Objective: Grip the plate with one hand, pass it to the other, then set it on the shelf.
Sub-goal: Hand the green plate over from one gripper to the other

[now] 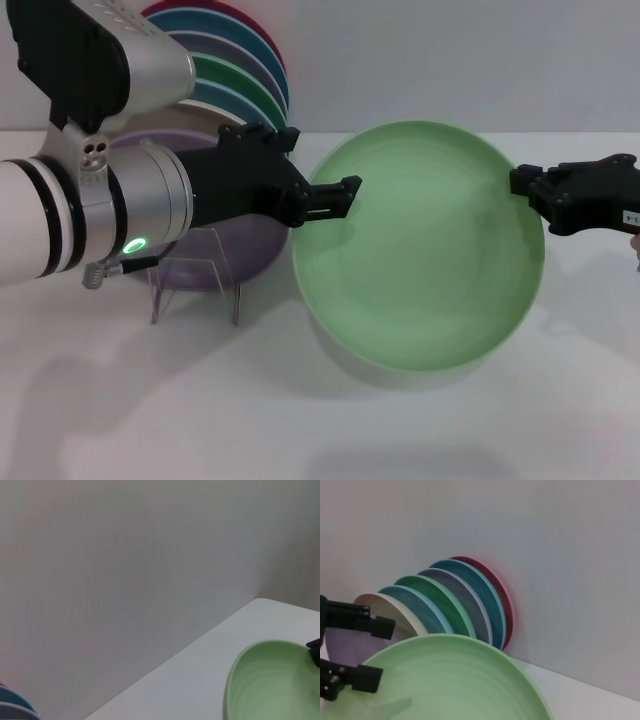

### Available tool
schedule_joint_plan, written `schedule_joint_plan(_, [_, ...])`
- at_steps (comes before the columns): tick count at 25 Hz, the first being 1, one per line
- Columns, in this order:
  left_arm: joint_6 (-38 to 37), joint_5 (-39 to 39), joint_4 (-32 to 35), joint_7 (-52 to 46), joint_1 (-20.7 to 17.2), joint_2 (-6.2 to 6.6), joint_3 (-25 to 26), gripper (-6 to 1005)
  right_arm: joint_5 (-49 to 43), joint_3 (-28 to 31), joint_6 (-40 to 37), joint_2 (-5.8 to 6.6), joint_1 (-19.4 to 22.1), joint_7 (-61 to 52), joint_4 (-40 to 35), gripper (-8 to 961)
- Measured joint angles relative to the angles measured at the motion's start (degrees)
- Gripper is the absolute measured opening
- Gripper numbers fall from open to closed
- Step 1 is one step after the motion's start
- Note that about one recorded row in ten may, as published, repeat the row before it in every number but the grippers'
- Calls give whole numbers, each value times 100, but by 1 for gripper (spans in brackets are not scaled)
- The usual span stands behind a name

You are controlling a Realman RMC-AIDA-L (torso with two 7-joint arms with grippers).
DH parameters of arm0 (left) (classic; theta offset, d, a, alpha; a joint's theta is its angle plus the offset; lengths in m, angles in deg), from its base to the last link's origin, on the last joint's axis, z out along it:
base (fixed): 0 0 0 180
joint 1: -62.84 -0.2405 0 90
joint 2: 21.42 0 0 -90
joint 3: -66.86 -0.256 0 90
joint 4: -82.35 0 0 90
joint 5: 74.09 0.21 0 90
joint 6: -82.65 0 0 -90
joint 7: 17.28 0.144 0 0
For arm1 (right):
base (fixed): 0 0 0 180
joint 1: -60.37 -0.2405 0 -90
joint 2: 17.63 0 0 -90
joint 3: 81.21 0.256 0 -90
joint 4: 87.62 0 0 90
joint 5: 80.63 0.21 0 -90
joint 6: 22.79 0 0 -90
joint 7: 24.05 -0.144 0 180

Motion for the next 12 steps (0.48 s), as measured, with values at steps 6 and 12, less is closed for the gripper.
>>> schedule_joint_plan(6, [-70, -4, 173, -10, 93, -16, 27, 846, 185, 3, 13, -3, 85, 134, 41, 12])
schedule_joint_plan(12, [-92, -7, 181, 59, 96, -12, 65, 806, 258, 6, 21, 1, 133, 175, 48, 12])
